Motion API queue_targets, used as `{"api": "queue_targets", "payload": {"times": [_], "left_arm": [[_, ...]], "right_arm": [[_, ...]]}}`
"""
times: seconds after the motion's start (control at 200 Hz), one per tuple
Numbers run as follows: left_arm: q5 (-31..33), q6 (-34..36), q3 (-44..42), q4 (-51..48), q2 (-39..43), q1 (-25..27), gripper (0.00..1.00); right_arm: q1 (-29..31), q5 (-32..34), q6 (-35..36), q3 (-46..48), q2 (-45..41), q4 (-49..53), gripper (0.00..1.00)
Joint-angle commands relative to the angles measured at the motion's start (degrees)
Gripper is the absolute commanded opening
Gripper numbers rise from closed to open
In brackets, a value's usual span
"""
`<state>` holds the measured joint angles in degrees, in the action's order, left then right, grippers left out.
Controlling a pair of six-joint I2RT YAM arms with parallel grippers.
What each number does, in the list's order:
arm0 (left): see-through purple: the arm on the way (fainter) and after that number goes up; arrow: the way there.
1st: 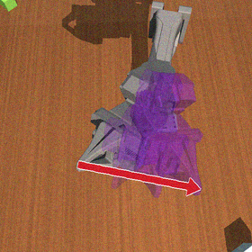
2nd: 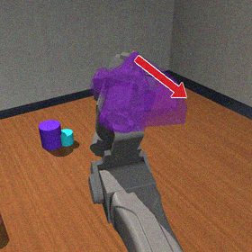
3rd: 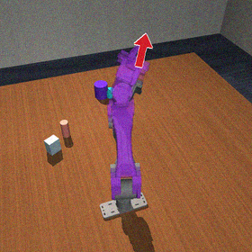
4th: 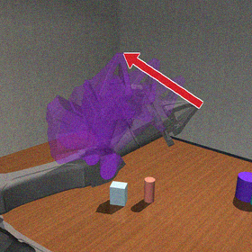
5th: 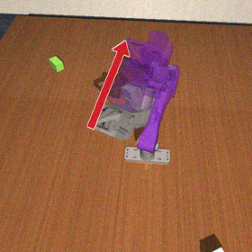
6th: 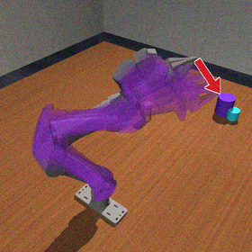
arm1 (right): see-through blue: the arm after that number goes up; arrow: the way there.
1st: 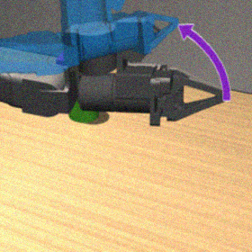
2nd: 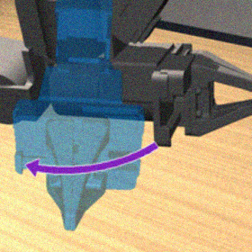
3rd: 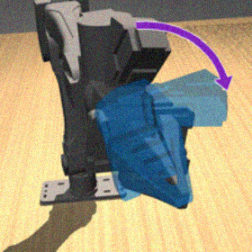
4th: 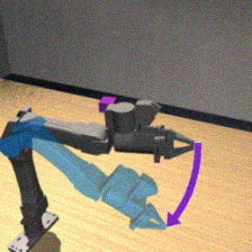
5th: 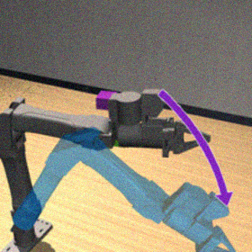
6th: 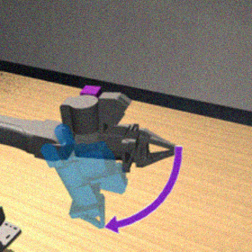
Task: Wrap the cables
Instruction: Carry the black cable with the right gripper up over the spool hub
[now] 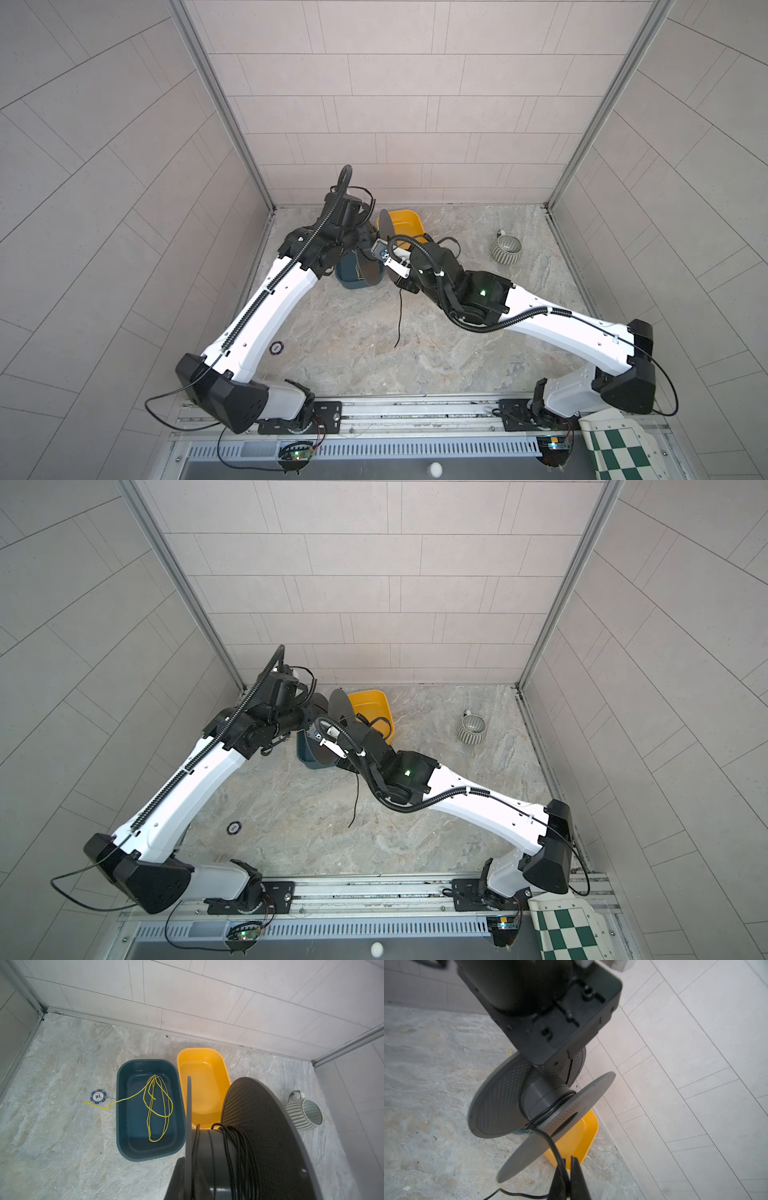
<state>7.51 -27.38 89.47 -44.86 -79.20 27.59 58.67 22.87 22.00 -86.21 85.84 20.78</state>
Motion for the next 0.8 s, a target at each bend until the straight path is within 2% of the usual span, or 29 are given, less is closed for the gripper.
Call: {"api": "queue_targets", "payload": {"times": [0.0, 0.19, 0.435, 0.651, 0.796], "left_arm": [[-1.4, 4.9, 2.9, -0.7, 0.9, 0.8, 0.00], [-6.6, 9.3, 4.1, -1.7, 1.6, 1.1, 0.00], [-12.2, 13.5, 5.4, -3.7, 2.4, 1.1, 0.00], [-13.8, 16.2, 7.7, -5.9, 2.9, 1.0, 0.00], [-15.8, 16.4, 10.0, -6.9, 2.6, 0.9, 0.00]], "right_arm": [[-1.9, 1.6, -1.2, -3.7, 1.5, 4.3, 0.00], [-6.0, 1.5, -3.8, -9.4, 5.3, 7.1, 0.00], [-13.1, -6.5, -10.9, -16.7, 9.9, 13.4, 0.00], [-19.5, -15.0, -15.7, -14.8, 9.7, 14.0, 0.08], [-22.4, -18.3, -17.4, -11.3, 8.2, 13.1, 0.16]]}}
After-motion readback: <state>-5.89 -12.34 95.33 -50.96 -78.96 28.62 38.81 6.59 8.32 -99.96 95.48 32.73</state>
